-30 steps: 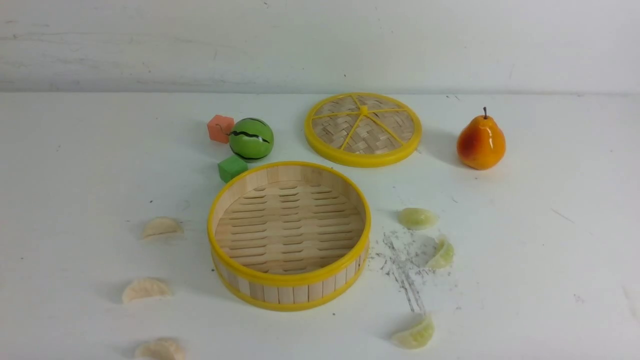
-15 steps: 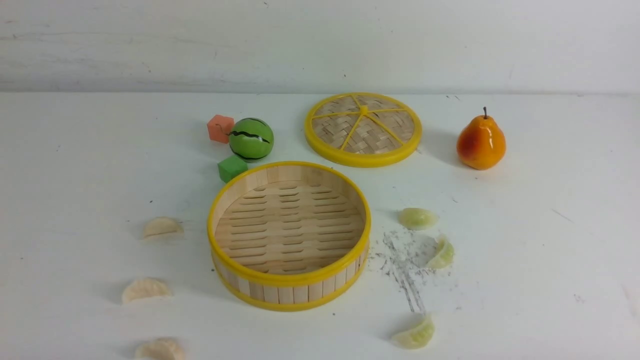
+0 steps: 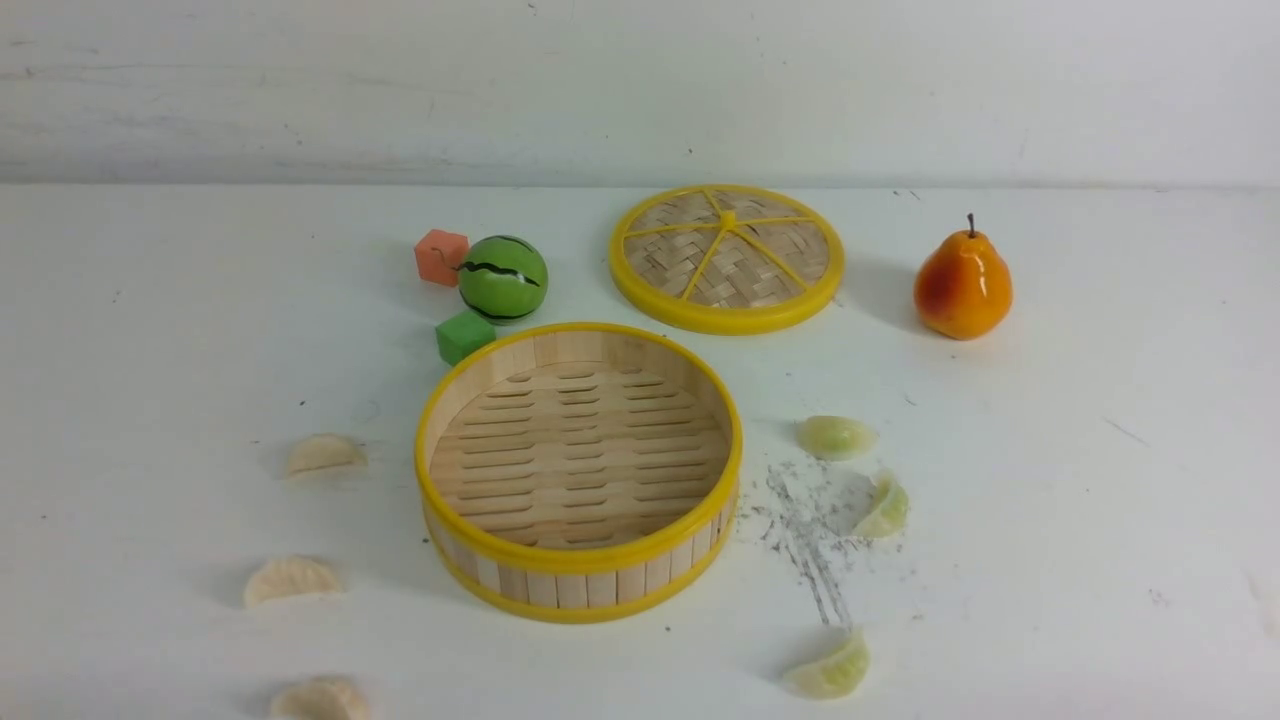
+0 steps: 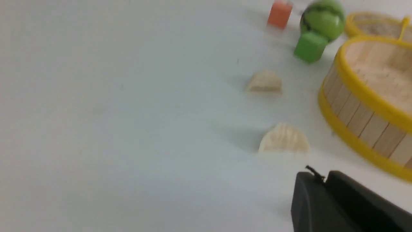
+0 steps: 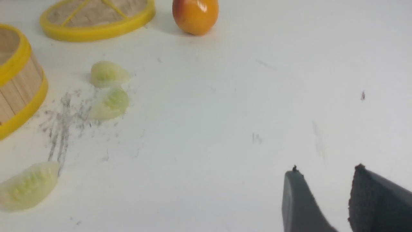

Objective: Put the dumplings into the steamer on the white table.
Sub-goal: 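Reach for and grasp a dumpling on the table with the left gripper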

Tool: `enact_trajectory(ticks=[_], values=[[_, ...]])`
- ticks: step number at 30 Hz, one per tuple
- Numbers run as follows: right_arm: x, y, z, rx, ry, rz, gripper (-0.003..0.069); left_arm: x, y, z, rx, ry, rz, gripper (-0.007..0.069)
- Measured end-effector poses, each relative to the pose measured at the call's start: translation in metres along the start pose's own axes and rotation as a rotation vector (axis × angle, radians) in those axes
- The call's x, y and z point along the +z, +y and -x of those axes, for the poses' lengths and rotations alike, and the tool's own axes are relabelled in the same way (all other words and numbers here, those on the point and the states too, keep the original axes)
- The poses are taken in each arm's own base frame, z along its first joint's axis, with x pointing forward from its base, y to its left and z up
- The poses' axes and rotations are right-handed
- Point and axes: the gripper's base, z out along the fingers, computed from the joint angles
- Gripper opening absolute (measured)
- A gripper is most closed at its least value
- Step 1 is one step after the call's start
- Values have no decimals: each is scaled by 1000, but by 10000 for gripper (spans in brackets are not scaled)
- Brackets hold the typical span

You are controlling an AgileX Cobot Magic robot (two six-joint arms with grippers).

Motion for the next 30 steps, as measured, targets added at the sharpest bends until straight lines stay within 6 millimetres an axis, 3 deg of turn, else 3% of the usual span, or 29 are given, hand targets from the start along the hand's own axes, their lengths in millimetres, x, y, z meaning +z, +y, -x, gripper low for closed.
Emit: enact_trajectory(ticks=[9, 14, 18, 21, 24, 28, 30], values=[[-14, 2, 49, 29, -564, 30, 240, -15, -11, 48, 0, -559, -133, 62], [-26, 3, 63, 298, -759, 151, 240, -31, -16, 67, -37, -829, -216, 70], [-26, 5, 64, 501, -745, 262, 240, -43, -18, 75, -182, -957, -333, 71], [-25, 7, 62, 547, -702, 296, 222, -49, -19, 79, -296, -1012, -426, 74], [-26, 9, 70, 499, -675, 285, 152, -54, -21, 92, -340, -1018, -454, 74], [-33, 13, 97, 297, -645, 199, -6, -65, -29, 138, -357, -927, -411, 78], [-31, 13, 106, 238, -599, 157, -13, -60, -31, 152, -357, -825, -363, 78]])
